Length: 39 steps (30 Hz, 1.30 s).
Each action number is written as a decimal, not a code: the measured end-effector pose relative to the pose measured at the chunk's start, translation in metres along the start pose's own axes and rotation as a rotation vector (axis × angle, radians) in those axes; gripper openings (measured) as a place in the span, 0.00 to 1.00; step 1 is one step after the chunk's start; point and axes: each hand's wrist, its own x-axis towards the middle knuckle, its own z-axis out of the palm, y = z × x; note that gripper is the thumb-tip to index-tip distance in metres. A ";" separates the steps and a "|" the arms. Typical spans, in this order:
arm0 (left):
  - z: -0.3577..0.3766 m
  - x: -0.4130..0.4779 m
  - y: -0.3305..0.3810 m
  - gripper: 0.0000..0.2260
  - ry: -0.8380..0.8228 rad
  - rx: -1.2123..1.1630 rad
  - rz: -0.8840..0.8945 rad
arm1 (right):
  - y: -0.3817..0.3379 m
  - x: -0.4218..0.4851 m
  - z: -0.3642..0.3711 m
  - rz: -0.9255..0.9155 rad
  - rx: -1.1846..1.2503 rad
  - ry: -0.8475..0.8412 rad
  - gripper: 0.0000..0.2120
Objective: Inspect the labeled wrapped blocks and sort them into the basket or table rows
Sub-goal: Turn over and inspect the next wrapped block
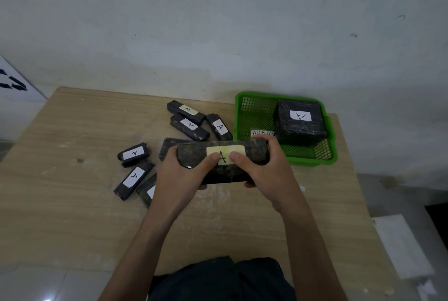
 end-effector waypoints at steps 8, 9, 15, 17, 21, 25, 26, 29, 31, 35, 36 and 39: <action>0.003 -0.007 0.007 0.18 -0.007 -0.013 0.070 | -0.003 -0.001 -0.003 -0.100 0.004 0.055 0.23; 0.003 -0.007 0.008 0.18 -0.005 -0.021 0.077 | -0.003 -0.002 -0.003 -0.104 0.011 0.049 0.22; 0.002 -0.009 0.008 0.19 -0.020 -0.061 0.082 | -0.001 -0.003 -0.004 -0.092 0.041 0.038 0.21; 0.000 -0.009 0.008 0.20 -0.032 -0.082 0.060 | -0.001 -0.002 -0.005 -0.066 0.046 0.009 0.20; -0.007 -0.005 0.011 0.19 -0.075 -0.142 0.019 | -0.002 0.000 -0.009 -0.002 0.177 -0.083 0.14; -0.009 -0.005 0.008 0.18 -0.108 -0.178 -0.012 | 0.000 0.001 -0.009 0.008 0.175 -0.105 0.14; -0.009 -0.004 0.008 0.17 -0.114 -0.182 -0.020 | 0.000 0.001 -0.009 0.015 0.172 -0.112 0.13; -0.014 0.000 0.004 0.13 -0.139 -0.207 -0.051 | 0.001 0.002 -0.012 0.039 0.221 -0.138 0.10; -0.015 0.002 0.003 0.12 -0.155 -0.229 -0.059 | 0.001 0.002 -0.012 0.033 0.237 -0.136 0.09; -0.015 0.004 -0.001 0.09 -0.147 -0.269 -0.071 | 0.003 0.004 -0.009 0.042 0.216 -0.121 0.08; -0.014 0.004 -0.001 0.09 -0.142 -0.271 -0.078 | 0.003 0.005 -0.008 0.056 0.216 -0.116 0.07; -0.013 0.005 -0.005 0.10 -0.123 -0.278 -0.094 | 0.005 0.007 -0.003 0.088 0.229 -0.082 0.08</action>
